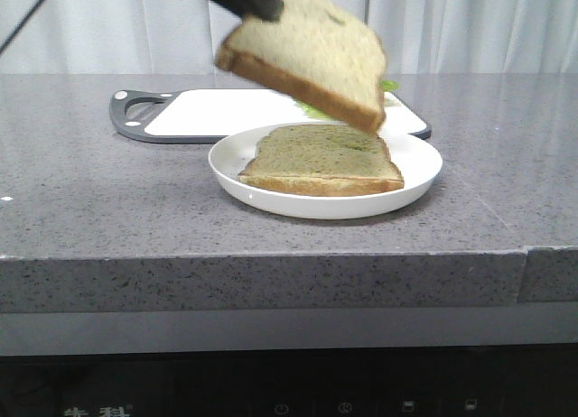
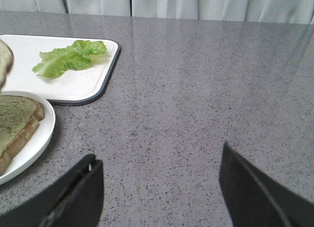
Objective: Left arm grabs bread, right arm adds lettuce
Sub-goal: 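Carry the lifted bread slice away from the plate with the left gripper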
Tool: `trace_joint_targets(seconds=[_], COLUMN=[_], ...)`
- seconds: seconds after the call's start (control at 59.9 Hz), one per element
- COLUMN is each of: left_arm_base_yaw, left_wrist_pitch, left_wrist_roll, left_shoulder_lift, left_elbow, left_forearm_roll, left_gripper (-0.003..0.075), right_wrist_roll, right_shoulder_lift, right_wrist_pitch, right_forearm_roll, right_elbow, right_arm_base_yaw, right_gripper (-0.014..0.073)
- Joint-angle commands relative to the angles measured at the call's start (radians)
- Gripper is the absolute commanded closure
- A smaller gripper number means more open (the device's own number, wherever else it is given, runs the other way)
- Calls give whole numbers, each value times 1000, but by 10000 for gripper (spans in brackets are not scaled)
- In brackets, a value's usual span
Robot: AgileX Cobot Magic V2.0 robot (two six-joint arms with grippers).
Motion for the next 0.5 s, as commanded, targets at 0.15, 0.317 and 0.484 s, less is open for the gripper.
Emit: trace_joint_targets(seconds=[0.15,0.317,0.484], left_arm_base_yaw=[-4,-4,-2], left_wrist_pitch=[-369,-475,-526], left_wrist_roll=[-85,-116,-118], left_shoulder_lift=[-224,-369,-482], left_elbow=[180,386,530], left_forearm_roll=[226,375,435], left_gripper=[741,741,741], right_wrist_roll=[-10,-10,-17], right_shoulder_lift=[35,152,350], right_wrist_pitch=[-94,-127,-126], right_forearm_roll=[-11,-11,-14], right_elbow=[-35,-66,-165], right_arm_base_yaw=[-7,-2,10], right_gripper=[78,78,78])
